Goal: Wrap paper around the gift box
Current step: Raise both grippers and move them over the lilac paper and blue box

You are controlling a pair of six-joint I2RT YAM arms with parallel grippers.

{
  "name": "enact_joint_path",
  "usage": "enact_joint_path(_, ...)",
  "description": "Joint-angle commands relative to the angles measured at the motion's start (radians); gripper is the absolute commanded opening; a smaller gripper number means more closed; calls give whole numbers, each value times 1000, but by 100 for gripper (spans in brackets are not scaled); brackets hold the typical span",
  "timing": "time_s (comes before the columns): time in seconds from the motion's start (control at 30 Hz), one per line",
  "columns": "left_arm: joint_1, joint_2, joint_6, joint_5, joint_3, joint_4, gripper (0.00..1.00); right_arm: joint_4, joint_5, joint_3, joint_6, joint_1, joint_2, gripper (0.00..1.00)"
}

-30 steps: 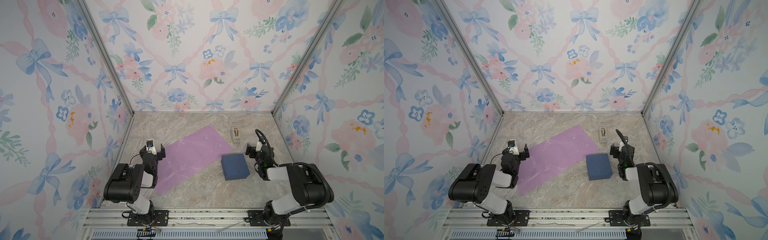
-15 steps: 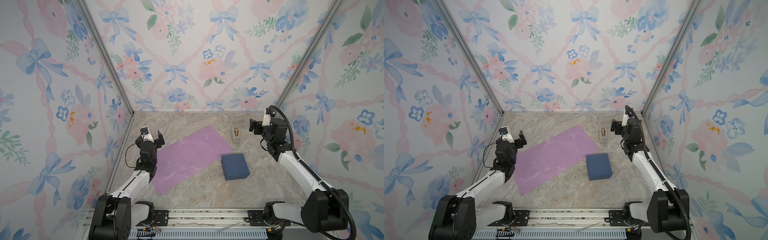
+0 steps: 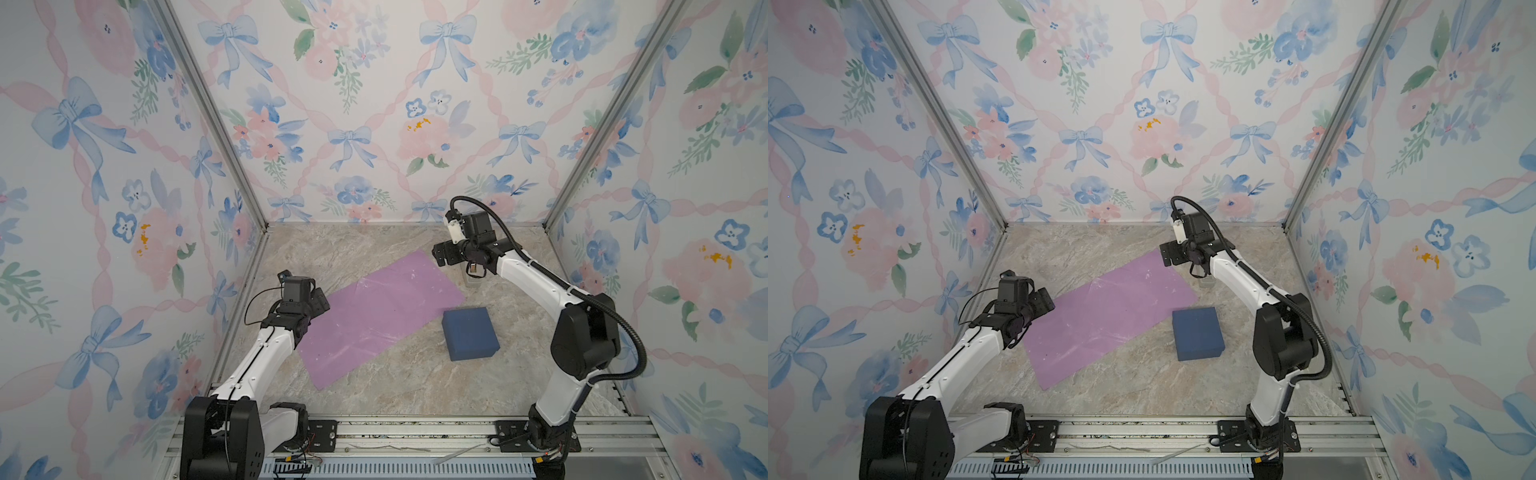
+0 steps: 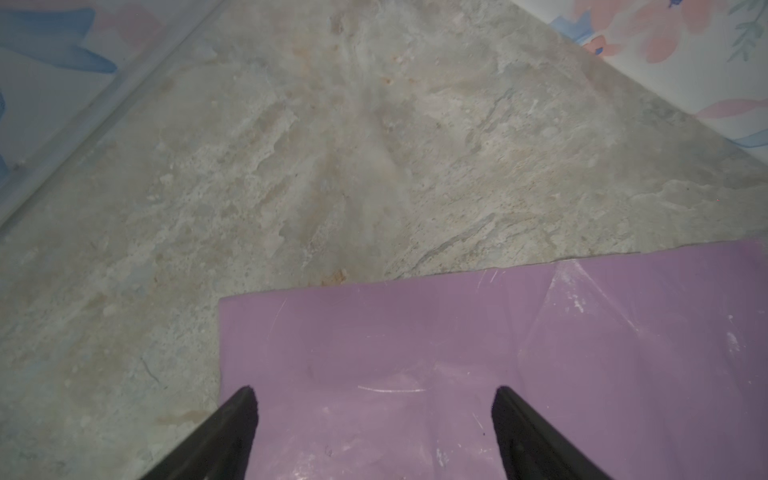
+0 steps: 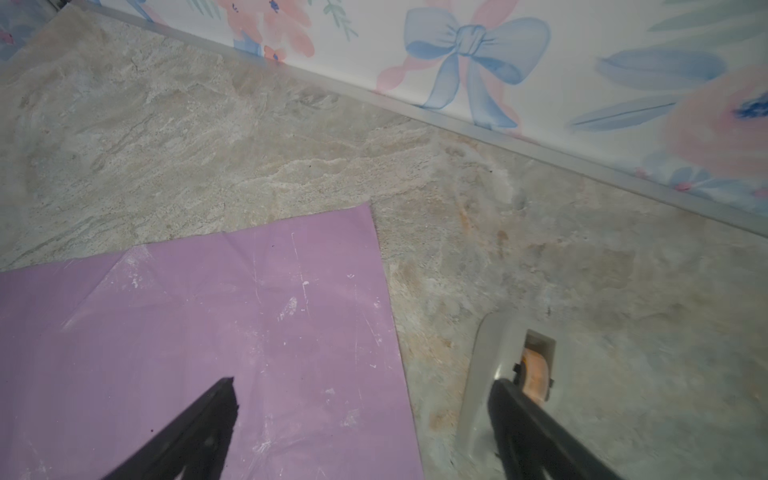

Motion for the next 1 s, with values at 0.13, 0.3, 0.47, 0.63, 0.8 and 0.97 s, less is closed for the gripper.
enact_joint_path(0.13,125,17,-108,113,-57,-109,88,-169,-68,225,48,24,238,96)
enact_joint_path(0.3,157,75,-125,117,-42,-108,87,-221,-48,337,48,36,365,96)
enact_joint_path(0.47,158,78,-166,116,-72,-108,87,-320,-9,420,37,38,453,96)
enact_joint_path(0.63,185,55,-184,81,-118,-108,88,-314,-29,352,32,40,453,96)
enact_joint_path(0.8,210,86,-192,70,-133,-100,89,-290,-47,283,42,40,427,96)
enact_joint_path(0.97,210,132,-176,90,-130,-69,88,-314,-61,253,37,40,424,96)
